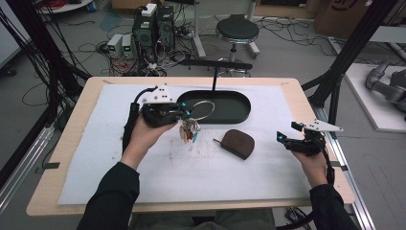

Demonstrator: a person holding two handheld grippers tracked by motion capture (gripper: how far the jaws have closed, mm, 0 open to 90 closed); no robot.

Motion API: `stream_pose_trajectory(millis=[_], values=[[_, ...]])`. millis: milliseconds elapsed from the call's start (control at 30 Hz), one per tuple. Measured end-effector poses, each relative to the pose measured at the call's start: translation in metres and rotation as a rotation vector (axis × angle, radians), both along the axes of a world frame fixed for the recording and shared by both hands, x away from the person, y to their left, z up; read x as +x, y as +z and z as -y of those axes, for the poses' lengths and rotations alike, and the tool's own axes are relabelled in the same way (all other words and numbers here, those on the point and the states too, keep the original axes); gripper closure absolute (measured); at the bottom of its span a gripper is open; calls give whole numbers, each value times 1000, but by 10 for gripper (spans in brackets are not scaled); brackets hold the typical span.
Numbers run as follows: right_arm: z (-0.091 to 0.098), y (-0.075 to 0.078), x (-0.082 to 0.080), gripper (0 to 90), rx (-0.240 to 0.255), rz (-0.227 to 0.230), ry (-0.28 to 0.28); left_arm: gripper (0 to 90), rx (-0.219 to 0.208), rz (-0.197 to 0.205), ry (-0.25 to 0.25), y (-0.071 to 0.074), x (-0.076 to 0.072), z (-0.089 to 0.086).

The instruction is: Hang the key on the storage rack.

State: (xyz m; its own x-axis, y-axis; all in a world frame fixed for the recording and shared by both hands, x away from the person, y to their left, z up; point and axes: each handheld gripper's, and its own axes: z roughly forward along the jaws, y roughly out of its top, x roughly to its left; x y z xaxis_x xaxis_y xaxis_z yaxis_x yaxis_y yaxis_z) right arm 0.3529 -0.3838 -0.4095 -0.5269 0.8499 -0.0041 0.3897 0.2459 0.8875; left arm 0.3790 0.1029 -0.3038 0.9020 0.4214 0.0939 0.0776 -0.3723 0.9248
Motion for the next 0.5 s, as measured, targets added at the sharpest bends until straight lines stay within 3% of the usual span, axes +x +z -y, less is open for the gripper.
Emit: stream_pose_trajectory(millis=[267, 500], values=[[0, 0, -1, 205, 4, -2, -7, 865, -1, -5, 45, 11, 26, 0], [0, 0, -1, 205, 3, -3, -8, 868, 16, 29, 110, 20, 48, -1]])
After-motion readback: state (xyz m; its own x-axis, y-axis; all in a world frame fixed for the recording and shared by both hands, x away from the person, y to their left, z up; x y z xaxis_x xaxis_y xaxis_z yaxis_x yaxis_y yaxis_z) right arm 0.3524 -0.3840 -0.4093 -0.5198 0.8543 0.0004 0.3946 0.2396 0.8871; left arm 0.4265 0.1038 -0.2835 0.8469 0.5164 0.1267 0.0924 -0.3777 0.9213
